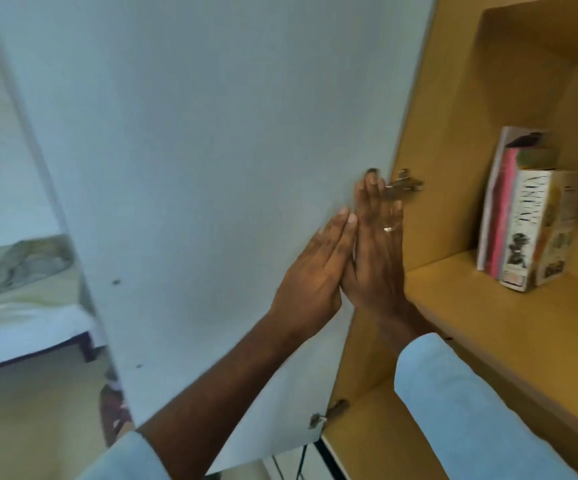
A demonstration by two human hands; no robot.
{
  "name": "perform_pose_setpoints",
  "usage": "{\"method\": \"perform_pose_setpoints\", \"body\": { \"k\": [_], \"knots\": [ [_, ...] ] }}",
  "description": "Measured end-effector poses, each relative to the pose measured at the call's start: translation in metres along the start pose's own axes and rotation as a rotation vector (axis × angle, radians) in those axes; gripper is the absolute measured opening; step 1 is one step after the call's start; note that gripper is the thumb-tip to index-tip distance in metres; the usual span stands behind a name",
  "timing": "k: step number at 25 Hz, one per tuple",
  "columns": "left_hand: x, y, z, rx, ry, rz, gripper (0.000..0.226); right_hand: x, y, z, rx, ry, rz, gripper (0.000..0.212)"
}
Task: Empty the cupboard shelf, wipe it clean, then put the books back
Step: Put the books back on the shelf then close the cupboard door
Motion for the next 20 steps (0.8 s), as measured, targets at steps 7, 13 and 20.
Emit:
{"method": "perform_pose_setpoints", "body": {
  "k": [7,13,20],
  "knots": [
    [0.232,0.200,0.106,-0.389,0.399,0.017,0.038,0.061,-0.119,0.248,-0.337,0.359,0.244,0.070],
    [0.477,0.358,0.147,-0.648,1.284,0.296,0.031,0.186,-0.191,0.456,-0.701,0.504,0.497,0.056],
    [0.683,0.418,0.107,-0.619,1.927,0.196,0.021,0.359,-0.258,0.586,-0.838,0.367,1.082,0.036]
  ]
}}
Point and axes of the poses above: each hand's wrist, its own x-axis away from the middle knuckle, its own y-axis out of the back of the hand, z = x × y, the point moved 8 cm from there along -x, towards the middle knuckle, and after that the axes turned 4 degrees about -z, right-handed, at the moved point
